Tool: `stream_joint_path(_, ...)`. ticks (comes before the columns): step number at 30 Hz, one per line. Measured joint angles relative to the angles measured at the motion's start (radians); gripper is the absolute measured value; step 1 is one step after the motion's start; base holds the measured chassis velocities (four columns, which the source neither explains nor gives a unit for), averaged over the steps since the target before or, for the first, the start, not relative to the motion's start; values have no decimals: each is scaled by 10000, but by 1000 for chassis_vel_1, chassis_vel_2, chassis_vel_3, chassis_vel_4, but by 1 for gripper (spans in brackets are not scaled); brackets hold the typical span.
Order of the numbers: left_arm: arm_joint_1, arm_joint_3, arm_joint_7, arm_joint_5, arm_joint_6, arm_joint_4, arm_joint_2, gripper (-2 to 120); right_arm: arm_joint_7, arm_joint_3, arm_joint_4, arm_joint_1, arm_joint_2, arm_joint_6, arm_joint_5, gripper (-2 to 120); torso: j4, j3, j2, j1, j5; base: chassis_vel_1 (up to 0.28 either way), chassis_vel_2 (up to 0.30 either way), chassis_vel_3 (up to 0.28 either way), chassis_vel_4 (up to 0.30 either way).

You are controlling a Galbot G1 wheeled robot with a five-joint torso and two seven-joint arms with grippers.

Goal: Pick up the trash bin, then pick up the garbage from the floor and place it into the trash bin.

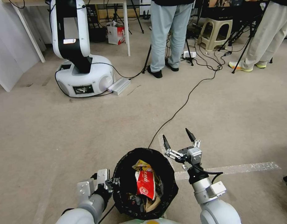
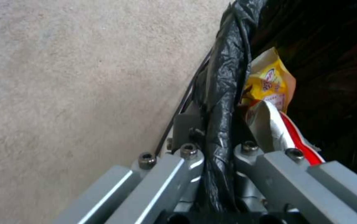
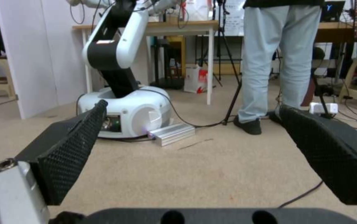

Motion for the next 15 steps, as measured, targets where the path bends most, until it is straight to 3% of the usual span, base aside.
stream_joint_path(2, -105, 2, -7, -3, -17, 109, -7, 1, -22, 9, 26, -45, 2, 15, -14, 100, 0, 0, 0, 0, 1, 0, 0, 0, 0)
stream_joint_path(5, -856, -64, -48, 41, -194, 890, -53, 1, -167, 258, 220, -322, -34, 133, -64, 100, 0, 0, 0, 0, 1, 0, 0, 0, 0)
stream_joint_path(15, -1232, -312, -40, 116, -337, 1350, -246, 3, -290, 94, 222, -334, -114, 202, -102, 100, 2, 0, 0, 0, 5, 0, 0, 0, 0)
